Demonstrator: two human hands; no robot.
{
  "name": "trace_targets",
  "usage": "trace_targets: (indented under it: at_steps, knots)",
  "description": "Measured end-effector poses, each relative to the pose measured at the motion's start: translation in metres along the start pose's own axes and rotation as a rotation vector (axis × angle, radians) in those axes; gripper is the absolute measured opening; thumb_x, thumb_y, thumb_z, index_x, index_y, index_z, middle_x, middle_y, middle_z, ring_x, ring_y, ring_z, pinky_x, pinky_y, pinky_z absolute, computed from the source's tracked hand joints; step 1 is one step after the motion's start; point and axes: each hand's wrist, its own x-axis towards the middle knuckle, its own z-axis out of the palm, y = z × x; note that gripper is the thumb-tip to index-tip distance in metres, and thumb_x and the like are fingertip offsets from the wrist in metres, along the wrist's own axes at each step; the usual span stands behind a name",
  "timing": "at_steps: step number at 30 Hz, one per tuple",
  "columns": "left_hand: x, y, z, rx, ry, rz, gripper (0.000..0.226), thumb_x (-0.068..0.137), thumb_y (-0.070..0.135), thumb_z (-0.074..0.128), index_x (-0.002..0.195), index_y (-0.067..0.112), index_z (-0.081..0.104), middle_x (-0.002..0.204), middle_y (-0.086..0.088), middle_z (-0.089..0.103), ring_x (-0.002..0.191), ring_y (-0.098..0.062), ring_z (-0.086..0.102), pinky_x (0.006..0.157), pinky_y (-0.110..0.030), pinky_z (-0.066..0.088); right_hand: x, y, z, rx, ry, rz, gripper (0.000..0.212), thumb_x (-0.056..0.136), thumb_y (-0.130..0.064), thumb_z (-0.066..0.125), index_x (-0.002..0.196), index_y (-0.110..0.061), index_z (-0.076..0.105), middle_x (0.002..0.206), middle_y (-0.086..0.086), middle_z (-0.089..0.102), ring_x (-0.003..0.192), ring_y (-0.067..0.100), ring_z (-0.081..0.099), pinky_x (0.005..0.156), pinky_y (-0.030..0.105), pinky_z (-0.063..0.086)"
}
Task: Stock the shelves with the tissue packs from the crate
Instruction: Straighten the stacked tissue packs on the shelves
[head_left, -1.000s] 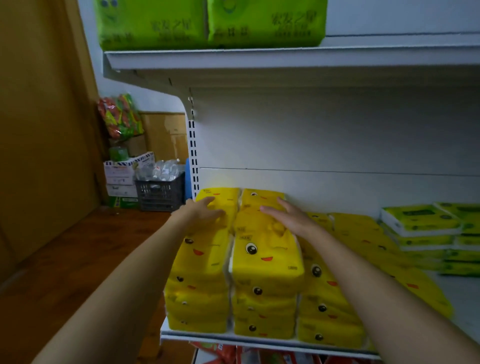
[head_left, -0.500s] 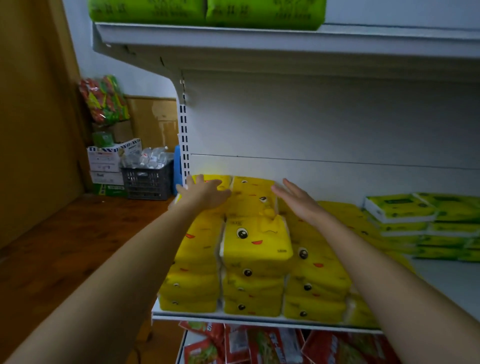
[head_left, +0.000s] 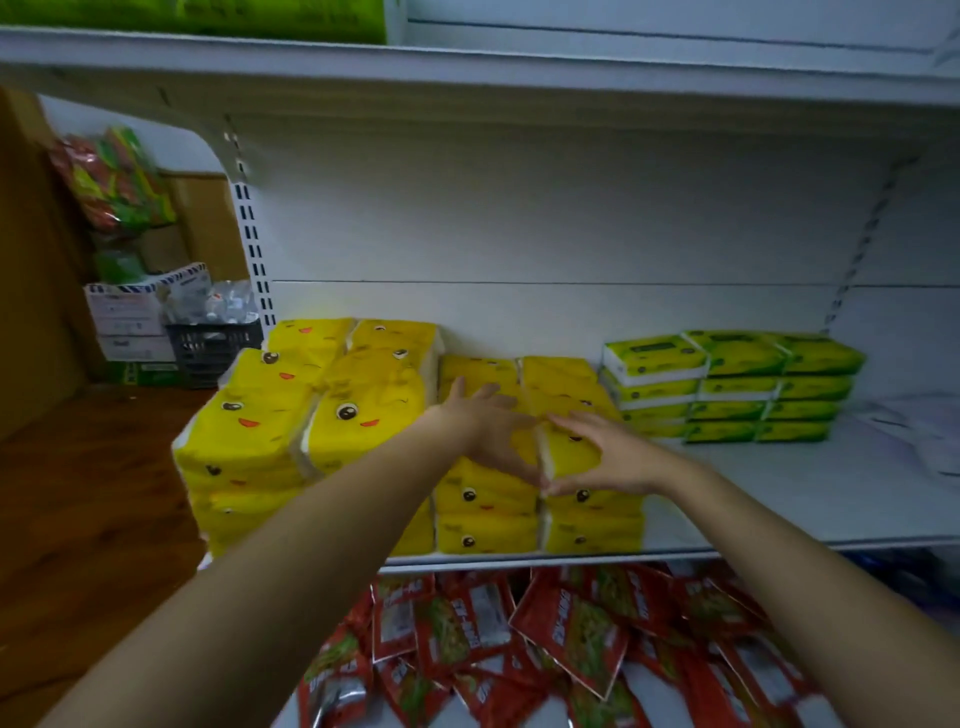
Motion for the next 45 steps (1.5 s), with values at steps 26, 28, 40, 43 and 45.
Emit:
trace_targets:
  at_steps: [26, 28, 40, 43, 45]
  knots:
    - [0.013, -0.010, 0.013, -0.100, -0.137, -0.108, 0.118, 0.064, 0.068, 0.069, 0.150, 0.031, -0.004, 0.158, -0.002, -0.010, 0.146, -0.030, -0.004, 0.116, -0.053, 0.013, 0.002, 0.013, -0.002, 0.184, 0.043, 0.087, 0.101, 0.053, -0.073, 0.057, 0.143, -0.040, 0.026, 0.156, -0.002, 0.011, 0.143, 0.020, 0.011, 0.116, 0.042, 0.017]
    - [0.014, -0.011, 0.012, -0.118, -0.154, -0.129, 0.121, 0.063, 0.068, 0.069, 0.149, 0.030, -0.008, 0.158, -0.004, -0.015, 0.145, -0.031, -0.010, 0.116, -0.054, 0.011, 0.009, 0.013, -0.006, 0.268, 0.100, 0.119, 0.096, 0.057, -0.076, 0.049, 0.143, -0.038, 0.028, 0.157, -0.001, 0.010, 0.144, 0.020, 0.010, 0.117, 0.042, 0.014]
    - [0.027, -0.005, 0.026, -0.038, -0.136, -0.164, 0.122, 0.065, 0.069, 0.067, 0.150, 0.022, -0.006, 0.157, -0.017, -0.004, 0.144, -0.039, 0.002, 0.113, -0.052, 0.015, 0.034, -0.001, 0.015, -0.146, 0.074, 0.248, 0.065, 0.086, -0.070, 0.026, 0.143, -0.039, 0.026, 0.155, 0.000, 0.019, 0.143, 0.026, 0.007, 0.115, 0.040, 0.008]
    - [0.027, -0.006, 0.028, -0.055, -0.119, -0.158, 0.122, 0.065, 0.069, 0.067, 0.150, 0.022, -0.007, 0.157, -0.017, -0.004, 0.144, -0.038, 0.001, 0.114, -0.052, 0.015, 0.035, -0.001, 0.012, -0.159, 0.097, 0.246, 0.068, 0.082, -0.076, 0.029, 0.141, -0.040, 0.032, 0.153, 0.000, 0.026, 0.141, 0.027, 0.010, 0.116, 0.043, 0.012]
    - [0.026, -0.008, 0.031, -0.070, -0.092, -0.146, 0.123, 0.065, 0.070, 0.067, 0.150, 0.021, -0.008, 0.157, -0.016, -0.006, 0.144, -0.037, -0.001, 0.114, -0.051, 0.013, 0.033, -0.001, 0.010, -0.134, 0.111, 0.240, 0.081, 0.070, -0.083, 0.027, 0.139, -0.041, 0.035, 0.152, -0.001, 0.029, 0.140, 0.027, 0.012, 0.115, 0.043, 0.014]
